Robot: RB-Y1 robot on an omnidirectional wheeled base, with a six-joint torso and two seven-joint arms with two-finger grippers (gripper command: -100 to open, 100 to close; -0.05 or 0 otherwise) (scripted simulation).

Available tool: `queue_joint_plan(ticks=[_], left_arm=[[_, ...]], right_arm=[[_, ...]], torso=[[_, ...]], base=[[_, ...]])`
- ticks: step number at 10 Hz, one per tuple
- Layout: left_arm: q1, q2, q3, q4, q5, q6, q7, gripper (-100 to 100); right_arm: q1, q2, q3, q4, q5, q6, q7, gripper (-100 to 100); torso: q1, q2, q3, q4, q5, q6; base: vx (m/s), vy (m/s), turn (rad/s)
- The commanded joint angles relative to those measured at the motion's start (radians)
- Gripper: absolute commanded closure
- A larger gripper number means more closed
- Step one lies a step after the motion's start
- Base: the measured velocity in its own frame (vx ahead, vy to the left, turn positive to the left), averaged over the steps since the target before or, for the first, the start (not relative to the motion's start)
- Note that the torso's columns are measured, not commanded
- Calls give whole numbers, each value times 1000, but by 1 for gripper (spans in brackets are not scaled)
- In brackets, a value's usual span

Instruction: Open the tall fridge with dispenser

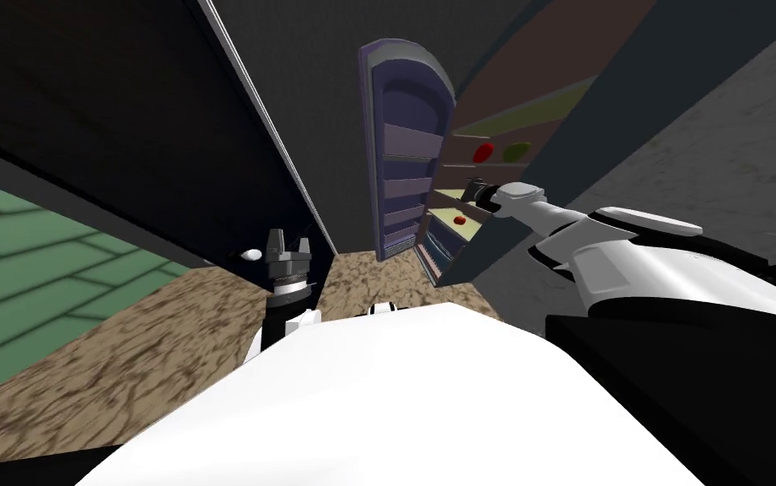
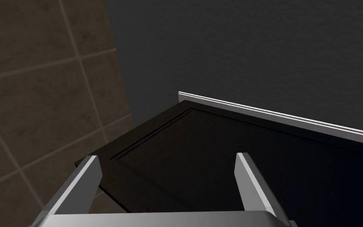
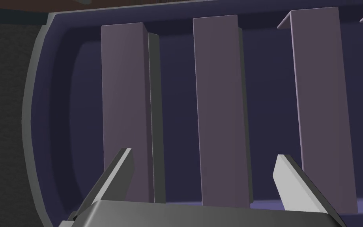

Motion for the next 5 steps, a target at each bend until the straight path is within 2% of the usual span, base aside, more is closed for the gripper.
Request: queue_joint_plan(ticks=[1, 2, 3, 4, 5], left_arm=[[0, 0, 0, 0, 0, 0, 0, 0], [0, 0, 0, 0, 0, 0, 0, 0], [0, 0, 0, 0, 0, 0, 0, 0], [0, 0, 0, 0, 0, 0, 0, 0], [0, 0, 0, 0, 0, 0, 0, 0]], right_arm=[[16, -47, -2, 29, -12, -9, 1, -100], [56, -93, -41, 67, -30, -39, 25, -100], [56, -96, -34, 36, -30, -39, 24, -100], [56, -96, -43, 55, -30, -39, 25, -100], [56, -96, -43, 76, -30, -39, 25, -100]], torso=[[1, -1, -1, 0, 1, -1], [0, -5, -3, -1, 0, 0], [0, -3, -2, -1, 0, 0], [0, -4, -2, -1, 0, -1], [-1, -6, -4, -1, 0, 1]], base=[[-67, -12, 296], [-112, 6, 395], [-110, 0, 411], [-44, -10, 169], [0, -6, -17]])
